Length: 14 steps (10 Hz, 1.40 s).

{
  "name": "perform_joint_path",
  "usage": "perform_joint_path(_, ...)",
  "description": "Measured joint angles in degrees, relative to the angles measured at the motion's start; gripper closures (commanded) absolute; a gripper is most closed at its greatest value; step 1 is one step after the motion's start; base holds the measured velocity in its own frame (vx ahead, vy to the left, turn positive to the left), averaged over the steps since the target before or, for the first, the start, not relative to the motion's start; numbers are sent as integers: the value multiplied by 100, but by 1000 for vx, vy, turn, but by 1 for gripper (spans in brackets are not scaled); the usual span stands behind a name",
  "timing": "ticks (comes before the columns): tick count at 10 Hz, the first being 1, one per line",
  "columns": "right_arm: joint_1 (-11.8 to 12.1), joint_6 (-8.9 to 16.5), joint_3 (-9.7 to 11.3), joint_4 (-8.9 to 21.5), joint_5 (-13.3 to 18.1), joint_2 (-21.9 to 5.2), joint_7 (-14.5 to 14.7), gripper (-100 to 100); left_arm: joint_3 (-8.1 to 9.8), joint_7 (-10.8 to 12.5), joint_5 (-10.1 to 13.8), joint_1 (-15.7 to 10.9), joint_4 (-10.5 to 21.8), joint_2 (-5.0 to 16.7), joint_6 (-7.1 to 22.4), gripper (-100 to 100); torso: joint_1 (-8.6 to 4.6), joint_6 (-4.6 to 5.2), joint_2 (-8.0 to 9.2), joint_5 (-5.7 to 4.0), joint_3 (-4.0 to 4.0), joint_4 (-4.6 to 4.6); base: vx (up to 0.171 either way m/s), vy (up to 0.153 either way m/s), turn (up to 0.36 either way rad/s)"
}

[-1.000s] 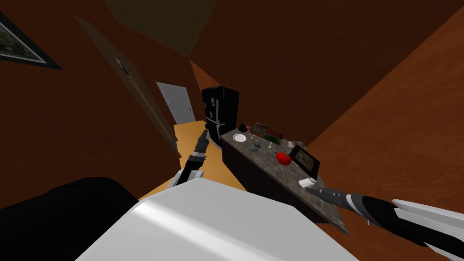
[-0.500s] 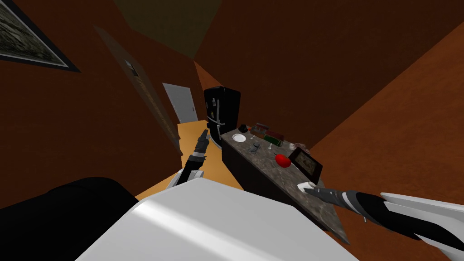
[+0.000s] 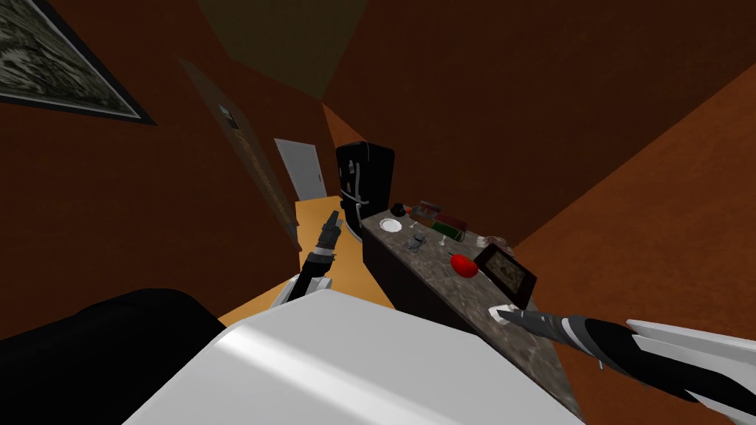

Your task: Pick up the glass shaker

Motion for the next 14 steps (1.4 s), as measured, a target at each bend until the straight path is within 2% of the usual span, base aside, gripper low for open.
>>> perform_joint_path(1,141,41,-95,14,51,148,55,-100,0,0,0,0,0,0,0,0,1,0,-2,-1,-1,-1,45,15,108)
perform_joint_path(2,144,72,-64,22,98,288,112,-100,0,0,0,0,0,0,0,0,3,-1,-5,1,-3,-1,46,15,109)
perform_joint_path(3,35,112,73,-1,127,397,154,-100,0,0,0,0,0,0,0,0,4,-1,-6,1,-4,-2,20,5,17)
perform_joint_path(4,23,122,91,-5,130,406,163,100,0,0,0,0,0,0,0,0,2,0,0,1,0,0,0,0,0)
perform_joint_path(8,23,119,88,-4,130,404,162,100,0,0,0,0,0,0,0,0,-4,-2,5,-6,2,-1,0,0,0)
perform_joint_path(9,23,120,88,-3,130,404,162,0,0,0,0,0,0,0,0,0,-4,-2,5,-6,1,-1,0,0,0)
perform_joint_path(10,23,121,88,-3,130,404,162,100,0,0,0,0,0,0,0,0,-4,-2,5,-6,1,-1,0,0,0)
perform_joint_path(11,159,107,-41,32,152,450,170,100,0,0,0,0,0,0,0,0,-9,3,6,-10,1,-3,-27,-1,-97)
perform_joint_path(14,283,35,-255,35,30,80,39,100,0,0,0,0,0,0,0,0,-20,8,24,-12,11,1,-40,-14,-88)
